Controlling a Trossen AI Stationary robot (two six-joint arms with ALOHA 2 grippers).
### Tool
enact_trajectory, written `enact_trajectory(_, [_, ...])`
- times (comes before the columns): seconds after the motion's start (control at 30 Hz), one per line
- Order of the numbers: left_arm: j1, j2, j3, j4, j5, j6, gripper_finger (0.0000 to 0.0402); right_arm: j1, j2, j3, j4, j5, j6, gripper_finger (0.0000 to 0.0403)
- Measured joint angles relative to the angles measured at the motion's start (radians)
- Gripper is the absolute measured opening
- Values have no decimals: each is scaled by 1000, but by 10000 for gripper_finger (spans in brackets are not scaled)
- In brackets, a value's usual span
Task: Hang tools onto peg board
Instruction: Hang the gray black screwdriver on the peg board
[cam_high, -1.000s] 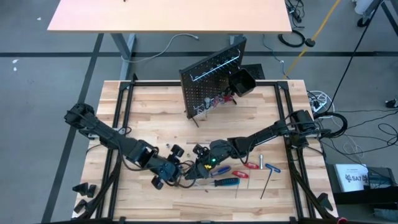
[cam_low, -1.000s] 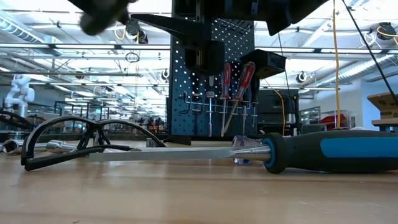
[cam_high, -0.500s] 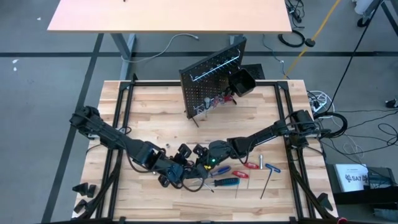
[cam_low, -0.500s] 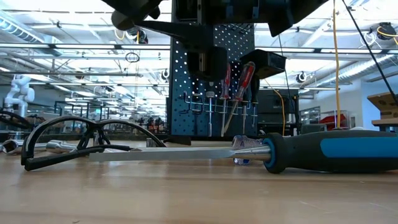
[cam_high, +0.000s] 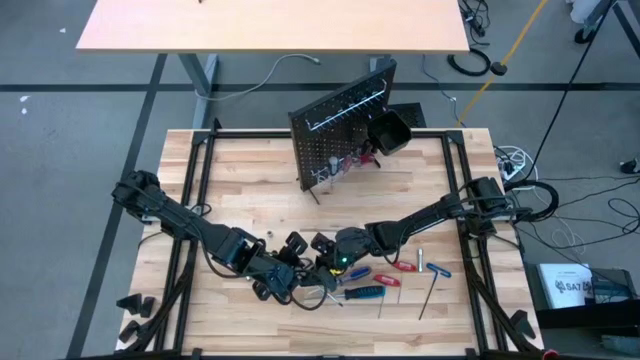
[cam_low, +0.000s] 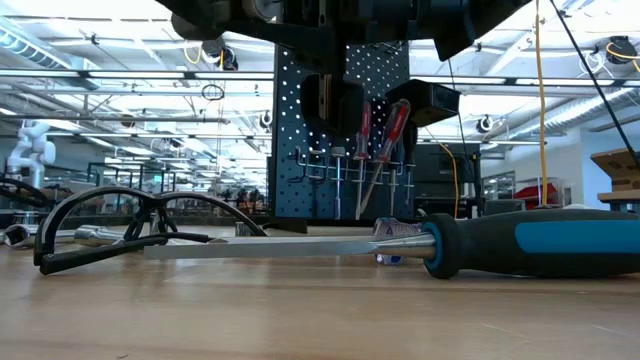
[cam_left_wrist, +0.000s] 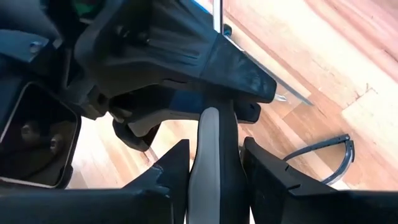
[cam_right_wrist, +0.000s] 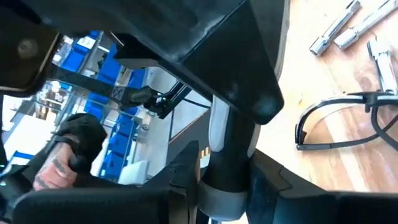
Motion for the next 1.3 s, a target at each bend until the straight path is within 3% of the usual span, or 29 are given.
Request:
enact_trajectory(0.27, [0, 0, 0, 17, -3, -66, 179, 17, 0, 2, 16, 70, -96, 75])
enact_trajectory(0.4, [-8, -11, 0, -10, -14, -119, 182, 16, 0, 2, 21, 75, -120, 75])
enact_trajectory(0.73, [-11, -41, 0, -270, -21, -340, 184, 3, 0, 3, 17, 107, -232, 75])
enact_trajectory(1.0, [5, -70, 56, -326, -58, -436, 185, -12, 0, 3, 3, 120, -353, 75])
enact_trajectory(1.3, [41, -116, 102, -360, -32, -584, 185, -40, -2, 3, -97, 123, -428, 75])
